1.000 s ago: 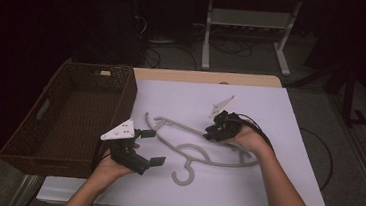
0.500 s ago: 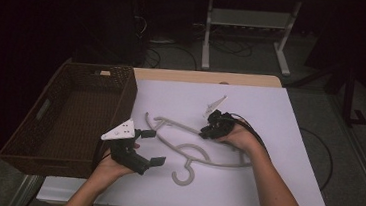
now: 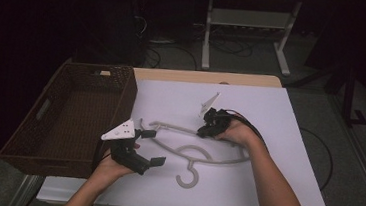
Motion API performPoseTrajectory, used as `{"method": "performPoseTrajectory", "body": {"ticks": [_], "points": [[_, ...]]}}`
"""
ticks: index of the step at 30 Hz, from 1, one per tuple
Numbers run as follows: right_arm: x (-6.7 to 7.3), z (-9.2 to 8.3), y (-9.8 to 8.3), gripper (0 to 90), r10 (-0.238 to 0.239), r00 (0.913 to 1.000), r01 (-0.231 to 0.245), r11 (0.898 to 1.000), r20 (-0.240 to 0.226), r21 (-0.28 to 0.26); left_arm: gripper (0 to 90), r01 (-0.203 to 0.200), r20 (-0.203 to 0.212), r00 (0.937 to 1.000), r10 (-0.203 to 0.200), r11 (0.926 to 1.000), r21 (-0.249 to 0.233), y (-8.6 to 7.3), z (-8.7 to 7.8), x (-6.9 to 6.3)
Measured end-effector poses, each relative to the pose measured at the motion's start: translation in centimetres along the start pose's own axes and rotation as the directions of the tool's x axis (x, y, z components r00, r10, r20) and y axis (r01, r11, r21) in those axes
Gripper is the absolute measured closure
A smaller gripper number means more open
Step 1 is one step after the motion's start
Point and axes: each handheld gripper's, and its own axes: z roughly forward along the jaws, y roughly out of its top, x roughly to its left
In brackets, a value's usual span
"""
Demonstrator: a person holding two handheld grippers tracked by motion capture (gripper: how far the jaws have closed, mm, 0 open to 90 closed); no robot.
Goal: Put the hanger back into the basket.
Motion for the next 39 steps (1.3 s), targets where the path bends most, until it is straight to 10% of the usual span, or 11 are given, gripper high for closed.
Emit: {"method": "performPoseTrajectory", "body": {"ticks": [6, 14, 23, 39], "points": [[0.7, 0.9, 0.8, 80.2, -0.038, 0.9988, 0.038, 0.999, -0.031, -0.013, 0.0, 0.002, 0.000, 1.0000, -0.002, 1.0000, 0.001, 0.0, 0.0, 0.0], [0.8, -1.2, 0.3, 64.5, 0.063, 0.9979, -0.062, 0.995, 0.012, -0.079, 0.0, 0.009, -0.005, 1.0000, -0.009, 0.9999, -0.005, 0.0, -0.2, 0.0], [3.0, -5.4, -2.6, 88.4, 0.207, 0.9699, -0.189, 0.972, 0.128, -0.138, 0.0, -0.002, -0.009, 1.0000, 0.002, 1.0000, 0.008, 0.0, -0.1, 0.1], [6.2, -6.3, -7.4, 89.5, 0.252, 0.9522, -0.239, 0.966, 0.172, -0.093, 0.0, 0.002, -0.014, 0.9999, -0.002, 1.0000, -0.006, 0.0, -0.3, 0.2]]}}
